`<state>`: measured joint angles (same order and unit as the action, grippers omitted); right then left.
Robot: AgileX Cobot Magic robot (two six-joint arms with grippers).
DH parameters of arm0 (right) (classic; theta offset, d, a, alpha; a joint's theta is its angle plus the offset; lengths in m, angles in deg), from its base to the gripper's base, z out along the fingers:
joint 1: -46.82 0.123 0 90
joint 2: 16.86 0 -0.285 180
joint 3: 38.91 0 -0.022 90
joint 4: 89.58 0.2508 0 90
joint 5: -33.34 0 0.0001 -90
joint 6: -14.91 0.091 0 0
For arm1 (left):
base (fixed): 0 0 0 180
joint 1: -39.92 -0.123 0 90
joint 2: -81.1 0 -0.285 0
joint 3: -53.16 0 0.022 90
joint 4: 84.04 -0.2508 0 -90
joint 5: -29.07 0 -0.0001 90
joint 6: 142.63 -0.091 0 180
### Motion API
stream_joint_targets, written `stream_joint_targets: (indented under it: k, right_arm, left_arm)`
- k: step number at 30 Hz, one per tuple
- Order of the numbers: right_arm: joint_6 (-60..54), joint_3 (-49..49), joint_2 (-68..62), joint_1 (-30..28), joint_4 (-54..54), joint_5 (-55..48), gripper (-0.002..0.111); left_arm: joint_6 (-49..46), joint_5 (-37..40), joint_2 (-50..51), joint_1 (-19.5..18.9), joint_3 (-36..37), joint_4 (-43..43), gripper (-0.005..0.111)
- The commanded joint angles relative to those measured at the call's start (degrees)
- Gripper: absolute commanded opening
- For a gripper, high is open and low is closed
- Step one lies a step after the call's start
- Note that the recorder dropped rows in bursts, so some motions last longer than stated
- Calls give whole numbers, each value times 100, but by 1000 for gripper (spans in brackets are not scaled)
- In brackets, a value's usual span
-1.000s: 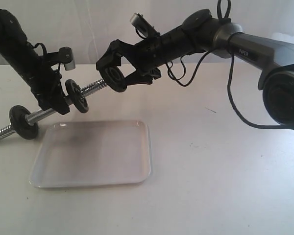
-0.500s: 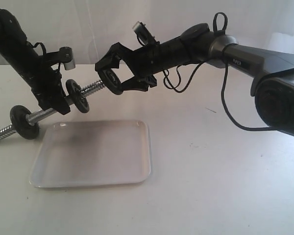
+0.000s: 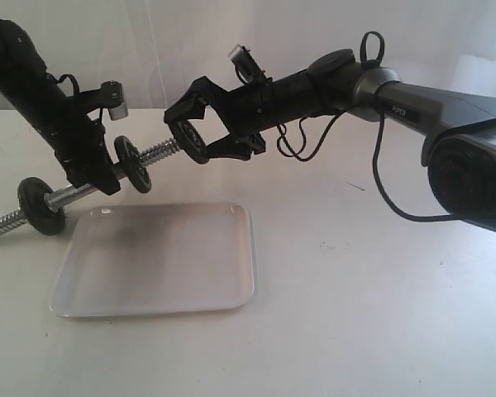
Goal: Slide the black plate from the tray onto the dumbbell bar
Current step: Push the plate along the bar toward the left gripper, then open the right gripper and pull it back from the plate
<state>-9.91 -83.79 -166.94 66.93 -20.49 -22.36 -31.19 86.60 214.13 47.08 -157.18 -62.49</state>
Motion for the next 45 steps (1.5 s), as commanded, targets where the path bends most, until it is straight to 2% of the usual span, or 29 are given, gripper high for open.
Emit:
stream_joint_targets:
  k: [1, 3, 6, 12, 15, 17, 23, 45]
  right_arm:
    - [-53, -51, 90, 162, 510, -192, 0]
    - [-49, -51, 90, 162, 520, -192, 4]
    - [65, -51, 90, 162, 520, -192, 17]
    - [196, -51, 76, 162, 520, -192, 66]
    - [309, -51, 76, 162, 520, -192, 84]
    - [452, -51, 76, 162, 409, -180, 90]
    - [858, -51, 76, 162, -144, -159, 95]
    - [556, -63, 113, 216, 198, -228, 97]
  left_arm:
    - [-72, 198, -746, 34, -105, 777, 0]
    - [-72, 198, -746, 34, -105, 777, 0]
    - [-72, 198, -746, 34, -105, 777, 0]
    - [-72, 198, -746, 34, -105, 777, 0]
    - [-88, 198, -746, 34, -105, 777, 0]
    - [-88, 198, -746, 34, -105, 777, 0]
    - [-88, 198, -746, 34, -105, 777, 0]
    - [-87, 58, -746, 34, -105, 758, 0]
